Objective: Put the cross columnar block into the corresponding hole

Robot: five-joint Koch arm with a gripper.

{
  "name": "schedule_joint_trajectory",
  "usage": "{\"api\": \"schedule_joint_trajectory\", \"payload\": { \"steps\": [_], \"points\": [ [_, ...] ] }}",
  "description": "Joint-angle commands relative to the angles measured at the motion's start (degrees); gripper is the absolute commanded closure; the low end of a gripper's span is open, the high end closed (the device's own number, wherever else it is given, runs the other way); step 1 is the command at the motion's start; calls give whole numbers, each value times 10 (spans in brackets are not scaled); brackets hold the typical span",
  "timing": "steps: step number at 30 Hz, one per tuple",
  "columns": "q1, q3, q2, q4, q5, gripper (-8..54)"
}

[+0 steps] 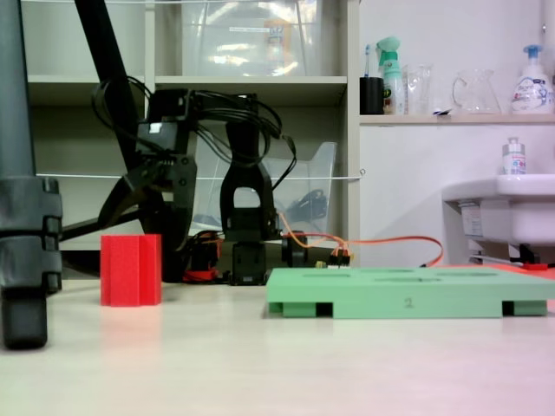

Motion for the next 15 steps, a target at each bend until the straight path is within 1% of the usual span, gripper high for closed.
{"api": "schedule_joint_trajectory", "payload": {
  "steps": [1, 15],
  "points": [
    [8, -29, 10, -13, 5, -66],
    [21, -45, -49, -23, 2, -66]
  ]
}}
